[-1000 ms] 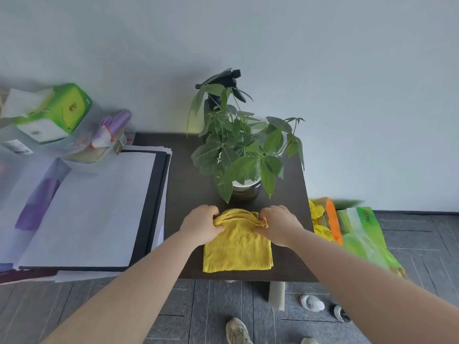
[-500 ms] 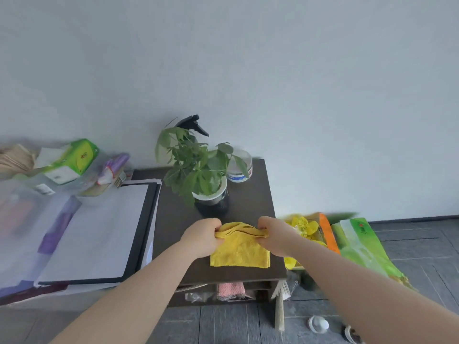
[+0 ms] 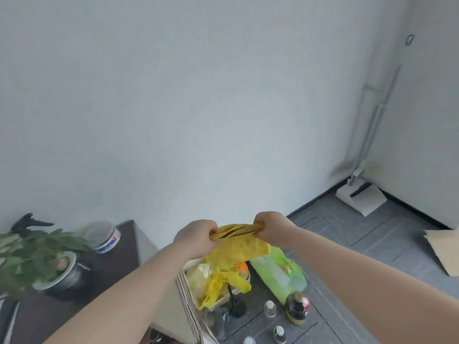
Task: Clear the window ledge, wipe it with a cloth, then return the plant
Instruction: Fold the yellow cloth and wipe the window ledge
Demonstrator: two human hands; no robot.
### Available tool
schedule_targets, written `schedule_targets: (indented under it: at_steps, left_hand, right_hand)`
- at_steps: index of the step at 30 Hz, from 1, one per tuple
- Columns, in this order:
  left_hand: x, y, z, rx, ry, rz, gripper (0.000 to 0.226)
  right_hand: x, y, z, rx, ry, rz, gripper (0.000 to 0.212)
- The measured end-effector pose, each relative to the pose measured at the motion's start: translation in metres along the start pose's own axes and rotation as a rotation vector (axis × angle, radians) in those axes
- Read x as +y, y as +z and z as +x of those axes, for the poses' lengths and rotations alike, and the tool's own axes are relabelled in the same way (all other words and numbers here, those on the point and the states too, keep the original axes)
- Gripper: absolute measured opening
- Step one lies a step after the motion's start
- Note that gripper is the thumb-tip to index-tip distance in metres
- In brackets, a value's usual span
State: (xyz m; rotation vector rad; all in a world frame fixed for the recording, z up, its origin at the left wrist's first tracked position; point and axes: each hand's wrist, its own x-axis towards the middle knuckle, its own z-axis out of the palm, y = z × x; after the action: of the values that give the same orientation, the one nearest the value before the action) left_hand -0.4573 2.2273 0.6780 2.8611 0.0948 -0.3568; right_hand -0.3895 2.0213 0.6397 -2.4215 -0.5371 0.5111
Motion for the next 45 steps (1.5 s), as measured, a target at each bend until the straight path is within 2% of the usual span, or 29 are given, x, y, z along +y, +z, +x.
schedule_targets:
  at_steps: [4,8,10,12,13,17,20,27,34,40,42,45]
  left_hand:
    - [0.116,0.002,0.043,-0.016,0.163,0.009,0.024]
    - [0.217,0.014,0.081,-0.057,0.303,0.034,0.026]
    - [0.265,0.023,0.097,-0.105,0.385,0.054,0.029]
    - [0.313,0.035,0.112,-0.149,0.474,0.079,0.029]
    - [0.336,0.042,0.12,-0.168,0.519,0.09,0.027]
    - [0.431,0.07,0.15,-0.229,0.686,0.147,0.01]
    - [0.5,0.092,0.176,-0.274,0.788,0.162,0.008]
    - [0.668,0.13,0.22,-0.377,1.029,0.179,0.004]
    - [0.822,0.179,0.217,-0.434,1.179,0.248,0.012]
    - [0.941,0.236,0.189,-0.443,1.271,0.354,0.01]
    - [0.983,0.251,0.182,-0.433,1.27,0.386,0.009]
    - [1.044,0.266,0.174,-0.42,1.259,0.442,0.008]
  right_hand:
    - [0.081,-0.079,-0.044,0.134,0.132,0.022,0.006]
    - [0.152,-0.132,-0.094,0.266,0.265,0.033,0.024]
    - [0.186,-0.15,-0.119,0.316,0.344,0.056,0.021]
    - [0.221,-0.165,-0.144,0.37,0.416,0.078,0.008]
    - [0.238,-0.173,-0.157,0.397,0.449,0.079,0.002]
    - [0.305,-0.203,-0.196,0.468,0.61,0.081,0.012]
    - [0.352,-0.228,-0.22,0.528,0.715,0.09,0.004]
    - [0.442,-0.287,-0.286,0.64,0.962,0.166,0.005]
    - [0.52,-0.331,-0.368,0.762,1.081,0.227,0.007]
    - [0.619,-0.35,-0.446,0.795,1.131,0.309,0.008]
    - [0.658,-0.367,-0.469,0.809,1.119,0.338,0.013]
    - [0.707,-0.399,-0.502,0.808,1.108,0.34,0.009]
